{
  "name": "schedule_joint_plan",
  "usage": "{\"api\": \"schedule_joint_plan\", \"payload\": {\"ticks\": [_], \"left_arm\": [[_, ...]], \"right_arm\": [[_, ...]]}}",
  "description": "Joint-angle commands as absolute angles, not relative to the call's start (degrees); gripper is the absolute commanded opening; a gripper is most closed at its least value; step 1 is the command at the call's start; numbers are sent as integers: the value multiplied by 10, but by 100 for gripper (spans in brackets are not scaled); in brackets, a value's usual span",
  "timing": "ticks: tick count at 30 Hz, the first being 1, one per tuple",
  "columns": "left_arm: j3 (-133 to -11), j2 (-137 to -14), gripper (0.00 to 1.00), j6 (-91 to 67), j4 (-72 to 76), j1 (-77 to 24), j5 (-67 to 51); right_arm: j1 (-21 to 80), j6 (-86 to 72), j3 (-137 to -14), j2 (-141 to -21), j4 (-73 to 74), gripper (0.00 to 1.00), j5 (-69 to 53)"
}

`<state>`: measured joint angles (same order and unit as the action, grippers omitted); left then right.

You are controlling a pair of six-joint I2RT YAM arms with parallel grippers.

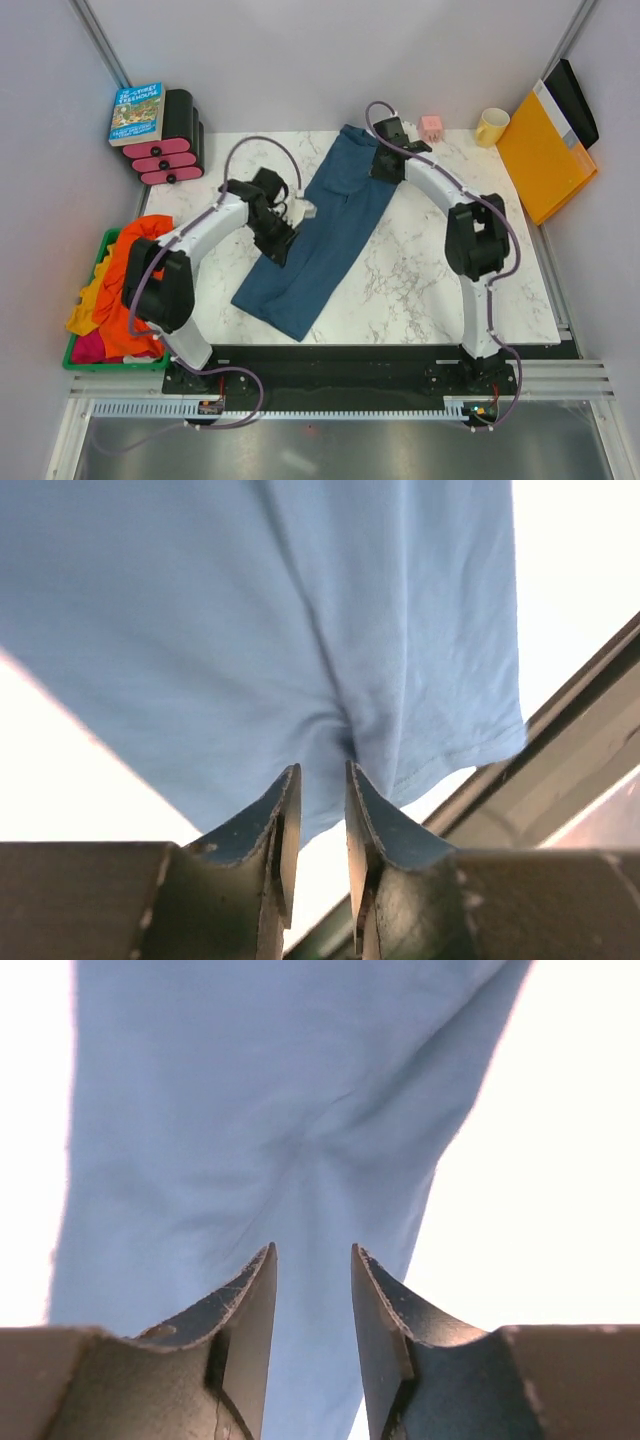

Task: Fold and stack the t-shirts
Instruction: Rotate the tshirt 90 degrees

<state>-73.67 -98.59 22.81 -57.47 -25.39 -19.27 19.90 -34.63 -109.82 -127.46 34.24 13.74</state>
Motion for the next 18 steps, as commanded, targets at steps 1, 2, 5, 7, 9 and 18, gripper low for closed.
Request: {"api": "schedule_joint_plan", "payload": {"ticks": [1, 2, 5, 7, 9, 18], "left_arm": [[-802, -923, 31, 202, -556, -199, -266], [-799, -920, 31, 191, -545, -177, -270], [-782, -911, 28, 144, -502, -131, -272], [-760, -903, 27, 114, -470, -95, -264], [-748, -890, 27, 104, -461, -72, -265], [-678, -838, 27, 118, -442, -32, -245]], "right_arm": [[279, -326, -1005, -1123, 276, 42, 123], [298, -327, -978, -1094, 270, 40, 114], [381, -354, -873, -1054, 244, 25, 134], [442, -372, -806, -1034, 233, 20, 156], [494, -396, -755, -1027, 215, 15, 184], [617, -473, -694, -1052, 186, 14, 230]]}}
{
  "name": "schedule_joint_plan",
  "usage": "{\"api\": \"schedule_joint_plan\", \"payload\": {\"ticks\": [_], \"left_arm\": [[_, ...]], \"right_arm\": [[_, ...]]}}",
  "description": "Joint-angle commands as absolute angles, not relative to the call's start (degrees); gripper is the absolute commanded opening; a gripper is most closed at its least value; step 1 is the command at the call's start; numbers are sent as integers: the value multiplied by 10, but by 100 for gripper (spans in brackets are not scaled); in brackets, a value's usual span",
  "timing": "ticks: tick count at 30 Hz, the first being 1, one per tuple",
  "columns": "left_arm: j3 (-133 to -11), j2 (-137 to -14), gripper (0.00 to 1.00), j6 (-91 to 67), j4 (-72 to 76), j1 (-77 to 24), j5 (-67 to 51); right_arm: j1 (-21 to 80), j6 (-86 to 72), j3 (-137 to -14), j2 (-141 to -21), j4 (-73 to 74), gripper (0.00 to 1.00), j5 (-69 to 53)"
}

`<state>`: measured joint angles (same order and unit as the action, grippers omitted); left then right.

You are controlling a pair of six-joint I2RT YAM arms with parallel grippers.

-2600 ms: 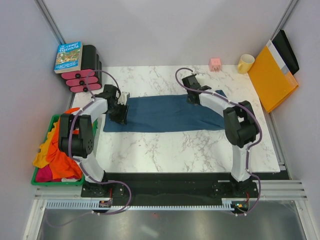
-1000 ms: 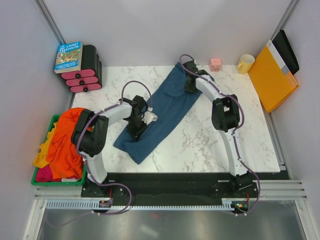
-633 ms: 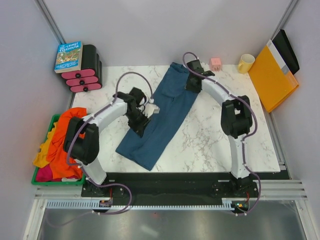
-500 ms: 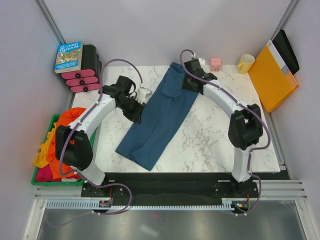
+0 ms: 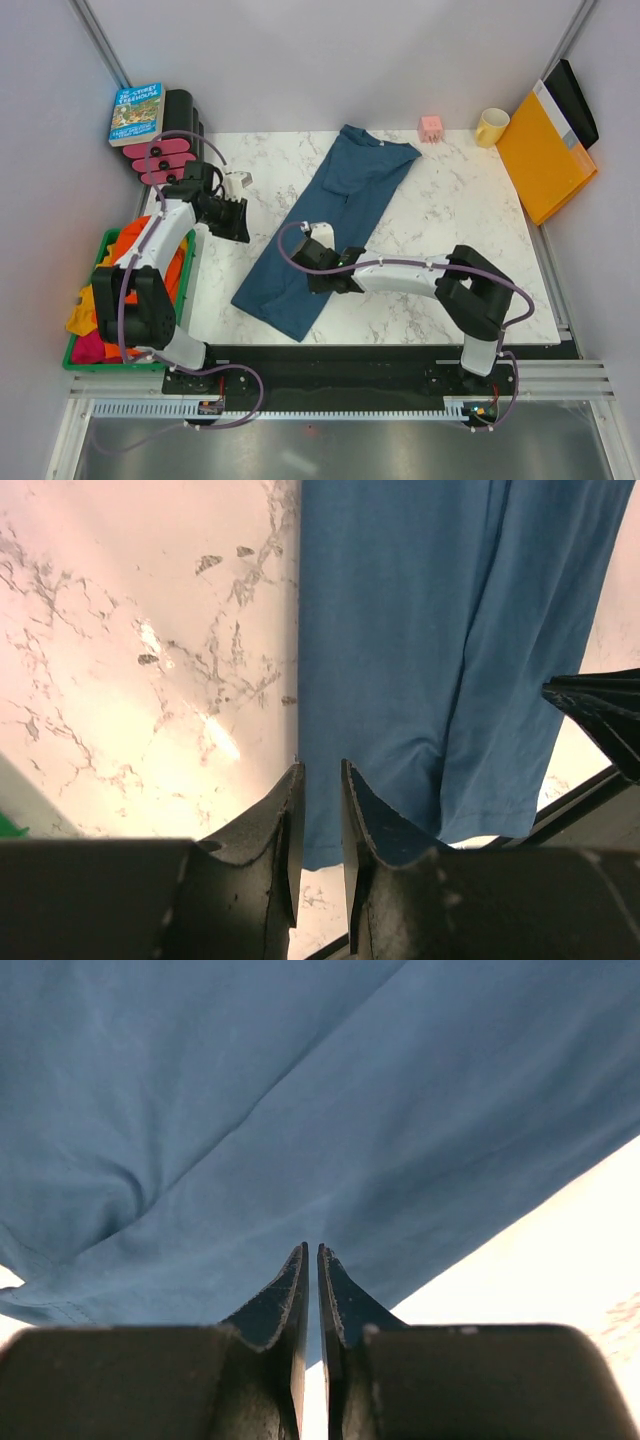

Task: Fold and stack the t-shirts
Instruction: Rotate the tshirt 90 degrees

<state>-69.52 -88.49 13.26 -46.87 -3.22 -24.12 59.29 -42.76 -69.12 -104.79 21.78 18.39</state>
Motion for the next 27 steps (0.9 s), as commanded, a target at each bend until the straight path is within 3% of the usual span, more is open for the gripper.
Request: {"api": "schedule_joint_plan", "payload": {"ticks": [1, 7, 12, 19, 27], "left_arm": [[-668, -829, 27, 116, -442, -31, -246], [-642, -806, 27, 114, -439, -31, -229], [-628, -786, 27, 121, -439, -30, -220], [-622, -787, 27, 119, -439, -30, -221], [-620, -795, 26, 118, -437, -30, -225]], "right_arm": [[620, -483, -693, -1055, 183, 14, 231], [645, -543, -679, -1081, 184, 17, 229], [646, -627, -577, -1066, 196, 18, 220], [647, -716, -466, -980, 215, 20, 234], [646, -868, -396, -834, 370, 24, 316]]}}
